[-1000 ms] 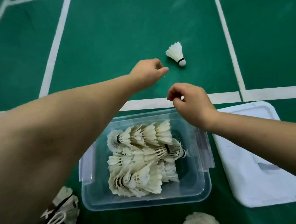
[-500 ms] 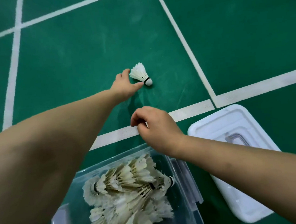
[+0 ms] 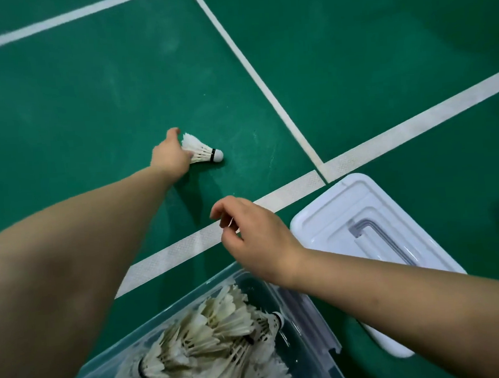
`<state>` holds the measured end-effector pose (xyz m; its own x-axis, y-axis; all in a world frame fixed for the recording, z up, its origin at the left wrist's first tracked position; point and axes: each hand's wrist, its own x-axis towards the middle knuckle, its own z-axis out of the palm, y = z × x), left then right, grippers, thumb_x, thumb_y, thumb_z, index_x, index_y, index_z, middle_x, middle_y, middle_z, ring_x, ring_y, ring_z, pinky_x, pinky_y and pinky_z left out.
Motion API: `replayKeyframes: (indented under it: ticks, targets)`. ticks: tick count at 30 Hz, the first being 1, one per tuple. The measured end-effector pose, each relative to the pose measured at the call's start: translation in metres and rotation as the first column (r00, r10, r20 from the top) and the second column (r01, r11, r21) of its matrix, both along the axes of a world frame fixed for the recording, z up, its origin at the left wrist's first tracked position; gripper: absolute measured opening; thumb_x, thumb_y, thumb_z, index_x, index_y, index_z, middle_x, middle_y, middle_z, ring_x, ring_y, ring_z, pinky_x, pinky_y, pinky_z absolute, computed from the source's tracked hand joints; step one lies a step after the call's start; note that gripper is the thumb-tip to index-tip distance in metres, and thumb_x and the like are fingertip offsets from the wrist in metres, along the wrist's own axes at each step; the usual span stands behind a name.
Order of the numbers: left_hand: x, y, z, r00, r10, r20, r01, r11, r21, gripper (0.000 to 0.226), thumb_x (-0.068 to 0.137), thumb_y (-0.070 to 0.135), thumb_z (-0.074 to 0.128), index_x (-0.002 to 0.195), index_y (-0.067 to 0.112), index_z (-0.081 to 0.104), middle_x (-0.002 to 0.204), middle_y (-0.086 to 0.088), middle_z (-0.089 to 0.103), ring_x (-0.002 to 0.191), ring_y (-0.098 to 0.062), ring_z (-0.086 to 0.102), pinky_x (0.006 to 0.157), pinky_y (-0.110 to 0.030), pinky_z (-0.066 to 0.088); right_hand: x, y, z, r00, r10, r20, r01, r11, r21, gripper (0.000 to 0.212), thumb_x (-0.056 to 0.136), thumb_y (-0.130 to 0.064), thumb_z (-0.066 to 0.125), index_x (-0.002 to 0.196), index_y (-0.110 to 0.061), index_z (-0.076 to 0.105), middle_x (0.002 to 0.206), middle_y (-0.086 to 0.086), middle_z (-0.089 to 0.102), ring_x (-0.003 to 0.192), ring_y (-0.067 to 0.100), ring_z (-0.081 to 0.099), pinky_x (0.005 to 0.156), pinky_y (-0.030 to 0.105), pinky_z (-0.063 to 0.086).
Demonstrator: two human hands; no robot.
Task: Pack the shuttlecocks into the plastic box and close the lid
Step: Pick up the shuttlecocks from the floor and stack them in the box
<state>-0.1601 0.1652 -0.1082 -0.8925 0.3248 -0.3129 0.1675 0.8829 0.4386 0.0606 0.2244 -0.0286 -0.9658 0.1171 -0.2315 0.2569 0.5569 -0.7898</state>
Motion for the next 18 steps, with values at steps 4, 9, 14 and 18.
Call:
replayKeyframes:
  ticks: [4, 9, 14, 18]
  targets:
    - [0.011, -0.008, 0.004, 0.998, 0.046, -0.036, -0.042, 0.994, 0.103, 0.048, 0.088, 0.013, 0.051, 0.134, 0.014, 0.037, 0.122, -0.018, 0.055, 0.112, -0.034, 0.05, 0.09, -0.035, 0.038, -0.005, -0.006, -0.003, 1.0, -0.017, 0.004, 0.017, 1.0, 0.009, 0.026, 0.087, -0.011, 0.044, 0.112, -0.016, 0.052, 0.102, 0.0, 0.056, 0.088, 0.015, 0.048, 0.081, 0.035, 0.042]
    - [0.038, -0.026, 0.026, 0.998, 0.015, -0.064, -0.004, 0.984, 0.177, 0.045, 0.089, 0.012, 0.047, 0.133, 0.019, 0.038, 0.117, -0.016, 0.058, 0.105, -0.032, 0.054, 0.082, -0.032, 0.04, -0.023, -0.018, 0.003, 0.995, -0.088, -0.056, 0.088, 0.996, 0.003, 0.024, 0.085, -0.009, 0.047, 0.106, -0.016, 0.055, 0.097, 0.001, 0.058, 0.089, 0.019, 0.053, 0.084, 0.039, 0.044]
    - [0.072, -0.056, 0.062, 0.99, -0.063, -0.127, 0.087, 0.978, 0.19, 0.052, 0.089, 0.009, 0.045, 0.137, 0.023, 0.032, 0.121, -0.016, 0.055, 0.107, -0.031, 0.052, 0.084, -0.03, 0.037, -0.034, -0.028, 0.008, 0.978, -0.186, -0.095, 0.185, 0.983, -0.017, 0.019, 0.082, -0.012, 0.053, 0.097, -0.023, 0.054, 0.087, -0.005, 0.055, 0.081, 0.018, 0.052, 0.077, 0.034, 0.044]
    - [0.093, -0.08, 0.097, 0.98, -0.107, -0.169, 0.139, 0.973, 0.186, 0.055, 0.089, 0.011, 0.047, 0.139, 0.025, 0.029, 0.104, -0.006, 0.056, 0.087, -0.022, 0.051, 0.079, -0.027, 0.036, -0.035, -0.033, 0.014, 0.977, -0.205, -0.061, 0.208, 0.977, 0.045, 0.023, 0.079, -0.021, 0.064, 0.095, -0.026, 0.048, 0.086, -0.005, 0.05, 0.079, 0.018, 0.048, 0.069, 0.032, 0.038]
